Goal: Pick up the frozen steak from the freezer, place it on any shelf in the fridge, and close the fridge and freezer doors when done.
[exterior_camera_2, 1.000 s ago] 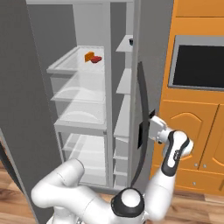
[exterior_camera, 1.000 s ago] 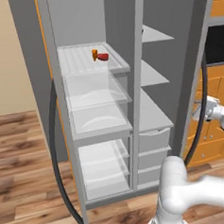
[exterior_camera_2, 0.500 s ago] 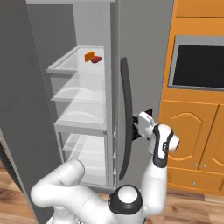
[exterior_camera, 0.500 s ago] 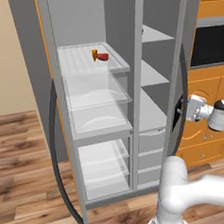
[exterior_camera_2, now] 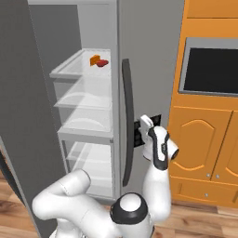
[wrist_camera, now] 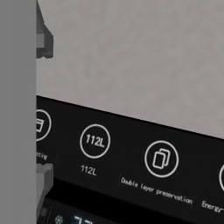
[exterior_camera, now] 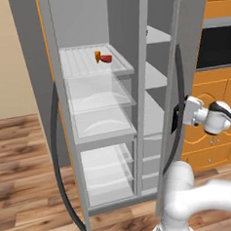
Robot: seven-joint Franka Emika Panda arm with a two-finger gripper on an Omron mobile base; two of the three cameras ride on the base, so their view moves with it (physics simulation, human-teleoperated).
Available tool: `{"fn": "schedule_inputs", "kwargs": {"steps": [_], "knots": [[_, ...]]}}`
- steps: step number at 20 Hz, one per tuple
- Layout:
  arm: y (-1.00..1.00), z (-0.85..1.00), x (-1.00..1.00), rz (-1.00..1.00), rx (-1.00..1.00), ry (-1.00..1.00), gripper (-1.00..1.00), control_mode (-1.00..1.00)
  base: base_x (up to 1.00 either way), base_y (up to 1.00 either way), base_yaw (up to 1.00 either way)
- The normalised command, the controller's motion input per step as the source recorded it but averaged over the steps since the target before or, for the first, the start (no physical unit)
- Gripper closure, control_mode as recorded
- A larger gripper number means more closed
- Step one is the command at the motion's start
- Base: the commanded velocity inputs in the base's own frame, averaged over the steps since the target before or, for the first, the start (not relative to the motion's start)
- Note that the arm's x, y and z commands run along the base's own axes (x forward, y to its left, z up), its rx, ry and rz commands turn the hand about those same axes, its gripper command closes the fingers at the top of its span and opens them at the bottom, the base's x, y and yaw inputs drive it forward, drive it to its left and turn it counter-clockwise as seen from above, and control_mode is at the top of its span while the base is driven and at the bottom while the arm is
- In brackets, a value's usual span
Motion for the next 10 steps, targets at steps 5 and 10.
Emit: {"fn": "schedule_inputs", "kwargs": {"steps": [5, 10], "knots": [[0.05, 0.0, 0.37, -0.19, 0.0, 0.15, -1.0, -1.0, 0.0, 0.0, 0.0], [0.02, 0.0, 0.34, -0.18, 0.0, 0.12, -1.0, -1.0, 0.0, 0.0, 0.0]]}}
